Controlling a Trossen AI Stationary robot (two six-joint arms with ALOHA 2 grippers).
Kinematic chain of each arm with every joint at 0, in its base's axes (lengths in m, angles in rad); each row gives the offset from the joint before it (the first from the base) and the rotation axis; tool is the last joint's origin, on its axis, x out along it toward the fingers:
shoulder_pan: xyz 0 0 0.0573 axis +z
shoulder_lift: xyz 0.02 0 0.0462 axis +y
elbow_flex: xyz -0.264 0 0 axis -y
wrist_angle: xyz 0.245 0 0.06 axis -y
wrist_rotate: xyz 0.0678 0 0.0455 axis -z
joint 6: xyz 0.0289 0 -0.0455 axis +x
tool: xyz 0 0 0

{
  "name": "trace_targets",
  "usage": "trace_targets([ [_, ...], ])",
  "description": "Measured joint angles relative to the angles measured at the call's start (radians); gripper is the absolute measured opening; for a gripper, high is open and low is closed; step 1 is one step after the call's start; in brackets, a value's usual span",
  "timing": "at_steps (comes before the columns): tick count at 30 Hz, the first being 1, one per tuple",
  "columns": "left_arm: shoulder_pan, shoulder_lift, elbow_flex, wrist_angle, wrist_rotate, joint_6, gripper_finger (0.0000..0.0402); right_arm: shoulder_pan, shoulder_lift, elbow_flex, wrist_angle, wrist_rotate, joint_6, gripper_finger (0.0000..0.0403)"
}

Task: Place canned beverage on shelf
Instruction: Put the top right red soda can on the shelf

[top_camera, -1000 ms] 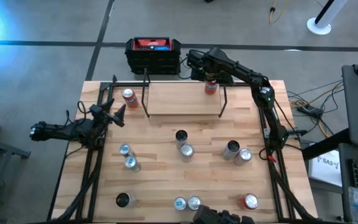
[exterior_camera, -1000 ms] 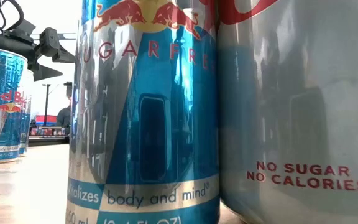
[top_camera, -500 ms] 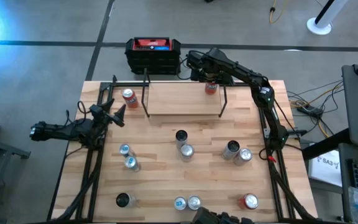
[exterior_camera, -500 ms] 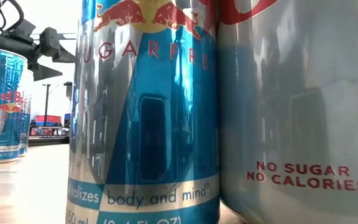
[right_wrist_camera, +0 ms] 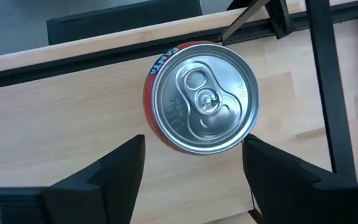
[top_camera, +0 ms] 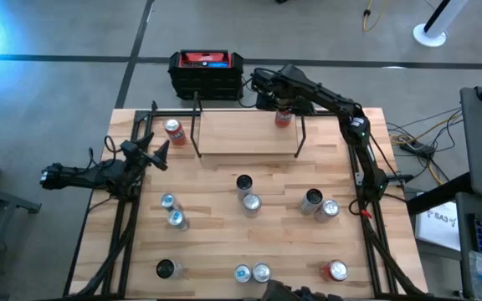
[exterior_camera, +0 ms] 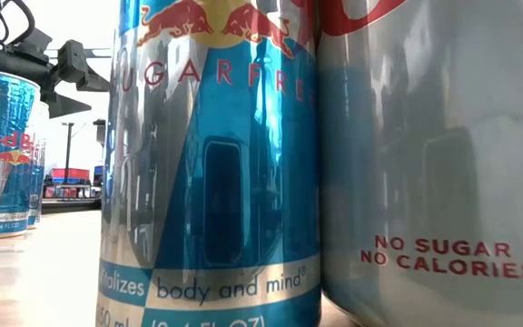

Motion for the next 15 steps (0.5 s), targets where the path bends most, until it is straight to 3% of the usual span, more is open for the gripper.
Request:
trace_targets([
  [15, 0.0, 0.0, 0.0, 0.0, 0.0, 0.0, 0.0368, -0.019, -0.002, 0.0, -0.014, 0.043, -0.004, 0.0299],
])
